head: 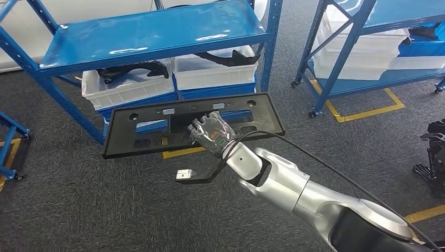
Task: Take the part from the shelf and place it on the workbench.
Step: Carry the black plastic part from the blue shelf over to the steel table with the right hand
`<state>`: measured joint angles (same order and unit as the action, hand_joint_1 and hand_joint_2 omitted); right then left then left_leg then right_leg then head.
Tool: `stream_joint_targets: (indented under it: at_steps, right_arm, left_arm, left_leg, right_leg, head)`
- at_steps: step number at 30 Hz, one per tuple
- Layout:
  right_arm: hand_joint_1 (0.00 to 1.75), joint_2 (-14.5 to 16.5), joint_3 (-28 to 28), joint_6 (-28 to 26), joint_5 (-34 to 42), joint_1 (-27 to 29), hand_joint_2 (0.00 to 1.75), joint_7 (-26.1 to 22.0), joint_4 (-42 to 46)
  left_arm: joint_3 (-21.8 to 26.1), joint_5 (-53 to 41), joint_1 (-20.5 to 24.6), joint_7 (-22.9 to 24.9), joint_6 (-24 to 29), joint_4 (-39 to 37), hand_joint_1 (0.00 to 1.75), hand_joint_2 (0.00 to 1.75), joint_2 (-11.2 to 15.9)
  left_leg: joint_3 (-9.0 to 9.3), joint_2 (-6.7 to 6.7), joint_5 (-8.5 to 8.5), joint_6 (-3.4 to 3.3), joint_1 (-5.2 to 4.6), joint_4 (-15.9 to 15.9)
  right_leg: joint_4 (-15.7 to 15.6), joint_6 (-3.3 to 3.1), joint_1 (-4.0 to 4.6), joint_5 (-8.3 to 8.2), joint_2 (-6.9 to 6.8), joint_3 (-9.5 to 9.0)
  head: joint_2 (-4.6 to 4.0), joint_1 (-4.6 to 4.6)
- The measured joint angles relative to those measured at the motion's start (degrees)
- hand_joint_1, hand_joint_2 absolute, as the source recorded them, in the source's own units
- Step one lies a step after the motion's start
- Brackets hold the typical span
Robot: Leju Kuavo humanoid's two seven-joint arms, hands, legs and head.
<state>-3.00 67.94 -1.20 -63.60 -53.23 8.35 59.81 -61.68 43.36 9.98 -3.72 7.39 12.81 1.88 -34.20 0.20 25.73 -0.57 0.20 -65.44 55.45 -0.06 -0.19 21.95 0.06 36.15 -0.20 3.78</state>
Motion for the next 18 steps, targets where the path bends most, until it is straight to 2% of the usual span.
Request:
stream_joint_targets:
  at_steps: [1, 2, 3, 5, 6, 7, 8, 10, 11, 12, 13, 14, 15, 16, 17, 18]
  right_arm:
    - [1.75, 0.0, 0.0, 0.0, 0.0, 0.0, 1.75, 0.0, 0.0]
    - [1.75, 0.0, 0.0, 0.1, 0.1, -0.1, 1.75, 0.0, 0.0]
    - [1.75, 0.0, -0.1, 0.2, 0.1, -0.2, 1.75, 0.0, 0.0]
    - [1.75, 0.0, -0.1, 0.5, 0.4, -0.2, 1.75, 0.0, 0.0]
    - [1.75, 0.0, -0.1, 0.6, 0.5, -0.2, 1.75, 0.0, 0.0]
    - [1.75, 0.0, -0.1, 0.8, 0.6, -0.2, 1.75, 0.0, -0.1]
    - [1.75, -0.1, -0.1, 0.9, 0.8, -0.2, 1.75, 0.0, -0.1]
    - [1.75, -0.2, -0.1, 1.2, 1.0, 0.0, 1.75, 0.0, -0.1]
    - [1.75, -0.2, -0.1, 1.3, 1.1, 0.1, 1.75, 0.0, -0.1]
    - [1.75, -0.2, -0.1, 1.4, 1.1, 0.2, 1.75, 0.0, -0.1]
    - [1.75, -0.2, -0.1, 1.5, 1.1, 0.3, 1.75, 0.0, -0.1]
    - [1.75, -0.3, -0.1, 1.5, 1.1, 0.3, 1.75, 0.0, -0.1]
    - [1.75, -0.3, -0.1, 1.6, 1.1, 0.3, 1.75, 0.0, -0.1]
    - [1.75, -0.3, -0.1, 1.6, 1.1, 0.2, 1.75, 0.0, -0.1]
    - [1.75, -0.2, -0.1, 1.6, 1.0, 0.2, 1.75, 0.0, -0.1]
    - [1.75, -0.2, -0.1, 1.6, 1.0, 0.1, 1.75, 0.0, -0.1]
  left_arm:
    - [0.0, 0.0, 0.1, 0.0, 0.0, 0.0, 0.0, 1.75, 0.0]
    - [0.0, 0.0, 0.2, 0.0, 0.0, 0.0, 0.0, 1.75, 0.0]
    - [0.0, 0.0, 0.3, 0.0, 0.0, 0.0, 0.0, 1.75, 0.0]
    - [0.0, -0.1, 0.3, 0.0, 0.0, 0.0, 0.0, 1.75, 0.0]
    - [0.0, -0.1, 0.2, 0.0, 0.0, 0.0, 0.0, 1.75, 0.0]
    - [0.0, -0.2, 0.1, 0.0, 0.0, 0.0, 0.0, 1.75, 0.0]
    - [0.0, -0.3, 0.1, -0.1, 0.1, 0.0, 0.0, 1.75, -0.1]
    - [0.0, -0.7, 0.0, -0.1, 0.2, 0.0, 0.0, 1.75, -0.1]
    - [0.0, -1.0, 0.0, -0.1, 0.3, 0.0, 0.0, 1.75, -0.1]
    - [0.0, -1.1, 0.0, -0.2, 0.4, 0.0, 0.0, 1.75, -0.1]
    - [0.0, -1.1, 0.0, -0.2, 0.4, 0.0, 0.0, 1.75, -0.1]
    - [0.0, -1.2, 0.0, -0.2, 0.4, 0.0, 0.0, 1.75, -0.1]
    - [0.0, -1.2, -0.1, -0.2, 0.4, 0.0, 0.0, 1.75, -0.1]
    - [0.0, -1.1, -0.1, -0.2, 0.4, 0.0, 0.0, 1.75, -0.1]
    - [0.0, -1.1, 0.0, -0.2, 0.4, 0.0, 0.0, 1.75, -0.1]
    - [0.0, -1.1, 0.0, -0.2, 0.4, 0.0, 0.0, 1.75, -0.1]
  left_leg:
    - [3.37, -0.07, 0.15, -0.44, -0.25, 4.8]
    - [5.97, -0.14, 0.78, -0.82, -0.51, 8.7]
    - [7.47, -0.2, 1.4, -1.14, -0.76, 11.2]
    - [7.48, -0.09, 1.06, -1.65, -0.84, 12.7]
    - [7.1, -0.01, 0.47, -1.95, -0.76, 12.9]
    - [6.66, 0.08, -0.17, -2.31, -0.62, 13.2]
    - [6.19, 0.16, -0.79, -2.59, -0.5, 13.3]
    - [4.81, 0.2, -1.95, -2.9, -0.62, 13.3]
    - [4.16, 0.22, -2.49, -2.89, -0.65, 13.3]
    - [3.51, 0.25, -3.01, -2.83, -0.66, 13.2]
    - [2.85, 0.26, -3.49, -2.72, -0.65, 13.1]
    - [2.25, 0.27, -3.88, -2.56, -0.63, 12.9]
    - [1.68, 0.28, -4.15, -2.37, -0.66, 12.7]
    - [1.18, 0.29, -4.33, -2.17, -0.72, 12.3]
    - [0.78, 0.3, -4.49, -1.92, -0.8, 11.8]
    - [0.42, 0.32, -4.67, -1.63, -0.88, 11.5]
  right_leg:
    - [0.0, 0.21, 0.04, -0.55, -0.01, 0.48]
    - [0.0, 0.49, 0.04, -1.16, -0.05, 0.84]
    - [-0.1, 0.78, 0.0, -1.76, -0.1, 1.08]
    - [-0.4, 1.45, -0.09, -2.7, -0.14, 1.48]
    - [0.1, 1.72, -0.09, -2.17, -0.09, 1.85]
    - [1.5, 1.97, -0.09, -0.59, -0.04, 2.52]
    - [4.3, 2.13, -0.12, 1.98, 0.0, 3.55]
    - [12.2, 2.38, -0.2, 6.93, 0.02, 5.88]
    - [15.6, 2.49, -0.24, 7.8, 0.01, 6.58]
    - [17.3, 2.56, -0.28, 7.31, 0.0, 6.48]
    - [16.8, 2.59, -0.35, 5.95, -0.01, 5.29]
    - [14.2, 2.58, -0.41, 4.52, -0.04, 3.04]
    - [10.2, 2.53, -0.44, 3.84, -0.09, -0.12]
    - [5.9, 2.38, -0.43, 3.85, -0.08, -3.05]
    - [2.7, 2.17, -0.4, 4.38, -0.06, -5.12]
    - [0.8, 1.9, -0.3, 4.98, 0.02, -6.22]
  head:
    - [0.0, -0.01]
    - [0.0, -0.02]
    - [0.0, -0.03]
    - [0.0, -0.03]
    - [0.0, -0.05]
    - [0.0, -0.1]
    - [0.0, -0.17]
    - [0.0, -0.29]
    - [0.0, -0.32]
    - [0.0, -0.34]
    - [0.0, -0.37]
    - [0.0, -0.37]
    - [0.0, -0.38]
    - [0.0, -0.37]
    - [0.0, -0.35]
    - [0.0, -0.33]
